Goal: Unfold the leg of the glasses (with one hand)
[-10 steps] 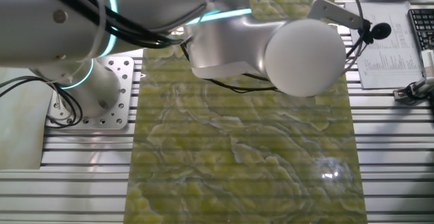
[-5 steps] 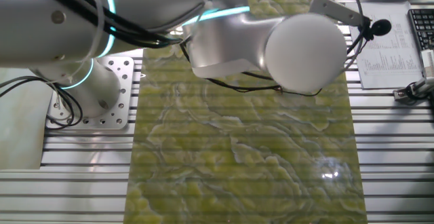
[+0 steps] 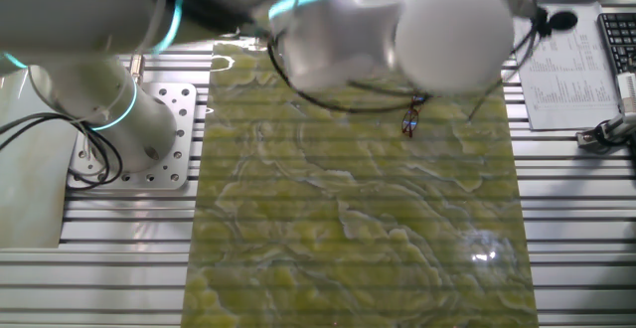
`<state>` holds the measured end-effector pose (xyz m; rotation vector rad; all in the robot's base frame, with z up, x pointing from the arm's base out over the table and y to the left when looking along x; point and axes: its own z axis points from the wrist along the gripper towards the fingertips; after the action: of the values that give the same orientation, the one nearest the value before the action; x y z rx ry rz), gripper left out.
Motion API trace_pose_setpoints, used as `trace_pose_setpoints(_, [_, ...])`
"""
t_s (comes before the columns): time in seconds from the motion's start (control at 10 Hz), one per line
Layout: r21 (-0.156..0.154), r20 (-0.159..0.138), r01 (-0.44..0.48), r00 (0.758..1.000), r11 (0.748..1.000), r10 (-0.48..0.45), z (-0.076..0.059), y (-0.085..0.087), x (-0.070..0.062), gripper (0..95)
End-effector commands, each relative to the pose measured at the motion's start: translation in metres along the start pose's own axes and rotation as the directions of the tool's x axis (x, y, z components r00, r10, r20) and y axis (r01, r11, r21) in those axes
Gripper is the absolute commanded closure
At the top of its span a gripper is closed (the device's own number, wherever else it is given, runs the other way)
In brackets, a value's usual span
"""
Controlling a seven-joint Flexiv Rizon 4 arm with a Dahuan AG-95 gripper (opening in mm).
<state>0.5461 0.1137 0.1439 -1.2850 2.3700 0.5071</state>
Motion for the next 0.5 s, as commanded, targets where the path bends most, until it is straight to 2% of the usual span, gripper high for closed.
trace_pose_setpoints(0.1, [0.070,-0.188,0.014,0.982,0.997,0.000,0.012,0.002,-0.014,76.0])
trace_pose_setpoints(0.2, [0.079,-0.240,0.033,0.971,0.996,-0.013,0.015,0.003,-0.014,76.0])
trace_pose_setpoints(0.4, [0.067,-0.285,0.036,0.958,0.997,-0.016,0.022,-0.001,-0.010,76.0])
trace_pose_setpoints(0.5, [0.074,-0.307,0.033,0.952,0.997,-0.008,0.024,-0.002,-0.008,76.0])
